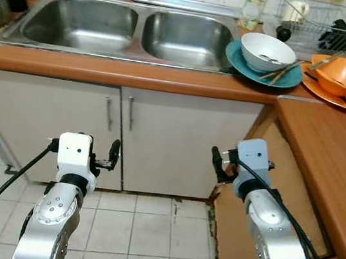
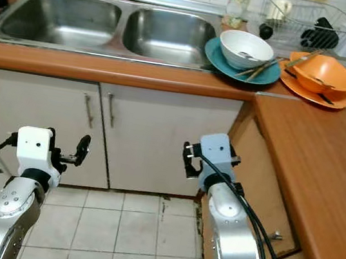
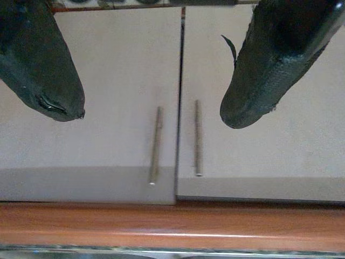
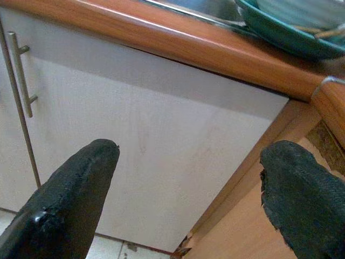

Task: Kitchen organization

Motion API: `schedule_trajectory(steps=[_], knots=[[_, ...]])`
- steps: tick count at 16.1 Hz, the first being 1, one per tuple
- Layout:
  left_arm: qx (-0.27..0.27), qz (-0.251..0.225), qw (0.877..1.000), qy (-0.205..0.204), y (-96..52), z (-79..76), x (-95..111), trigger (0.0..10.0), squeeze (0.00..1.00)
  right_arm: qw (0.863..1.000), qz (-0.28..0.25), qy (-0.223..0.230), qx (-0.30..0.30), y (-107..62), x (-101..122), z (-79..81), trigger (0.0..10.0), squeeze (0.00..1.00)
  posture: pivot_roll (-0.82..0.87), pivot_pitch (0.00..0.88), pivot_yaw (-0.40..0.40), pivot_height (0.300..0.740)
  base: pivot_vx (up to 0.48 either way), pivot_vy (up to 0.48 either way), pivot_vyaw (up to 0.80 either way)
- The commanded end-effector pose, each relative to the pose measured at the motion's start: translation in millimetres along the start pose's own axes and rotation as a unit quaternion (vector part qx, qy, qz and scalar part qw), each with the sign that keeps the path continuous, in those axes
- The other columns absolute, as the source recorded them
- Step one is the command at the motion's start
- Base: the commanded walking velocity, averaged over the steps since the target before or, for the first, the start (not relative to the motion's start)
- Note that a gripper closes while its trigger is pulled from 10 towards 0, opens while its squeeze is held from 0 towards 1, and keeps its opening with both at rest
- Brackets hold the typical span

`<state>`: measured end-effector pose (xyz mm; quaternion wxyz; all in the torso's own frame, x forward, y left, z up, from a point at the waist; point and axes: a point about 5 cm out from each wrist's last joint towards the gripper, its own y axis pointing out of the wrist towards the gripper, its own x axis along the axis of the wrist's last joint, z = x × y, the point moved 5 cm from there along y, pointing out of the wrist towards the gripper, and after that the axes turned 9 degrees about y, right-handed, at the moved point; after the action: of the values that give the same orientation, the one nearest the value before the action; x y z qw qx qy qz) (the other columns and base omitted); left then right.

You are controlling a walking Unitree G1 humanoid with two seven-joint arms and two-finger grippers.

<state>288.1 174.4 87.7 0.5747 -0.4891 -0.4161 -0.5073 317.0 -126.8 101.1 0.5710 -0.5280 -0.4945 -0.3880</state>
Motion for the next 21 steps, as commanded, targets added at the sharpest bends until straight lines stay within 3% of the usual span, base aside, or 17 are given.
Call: schedule_trajectory(steps=[1,5,6,8,21], knots=[[0.001,0.0,1.0,0.007,0.4,2.7,1.2,10.0,0.0,1.0,-0.002,0.0,-0.001,1.2,1.8,0.4,10.0,1.0,-0.09,0.027,-0.022,0.74,0.0,0.48,0.0],[0.001,0.002,1.0,0.009,1.7,3.3,0.8,10.0,0.0,1.0,0.007,0.012,-0.003,1.3,-1.3,-0.4,10.0,1.0,-0.09,0.027,-0.018,0.74,0.0,0.48,-0.12],[0.002,-0.005,1.0,0.029,2.5,4.6,3.4,10.0,0.0,1.0,0.011,0.026,-0.004,0.9,-2.3,-1.1,10.0,1.0,-0.09,0.027,-0.018,0.74,0.0,0.0,-0.8],[0.007,-0.001,1.0,0.027,4.1,6.2,3.0,10.0,0.0,1.0,0.01,0.026,-0.014,1.1,-1.7,-4.6,10.0,1.0,-0.09,0.028,-0.017,0.74,0.0,-0.48,-0.8],[0.007,-0.006,1.0,0.004,7.0,7.0,6.9,10.0,0.0,1.0,0.003,0.024,-0.004,2.5,2.1,0.8,10.0,1.0,-0.09,0.034,-0.01,0.74,0.0,-0.036,0.0]])
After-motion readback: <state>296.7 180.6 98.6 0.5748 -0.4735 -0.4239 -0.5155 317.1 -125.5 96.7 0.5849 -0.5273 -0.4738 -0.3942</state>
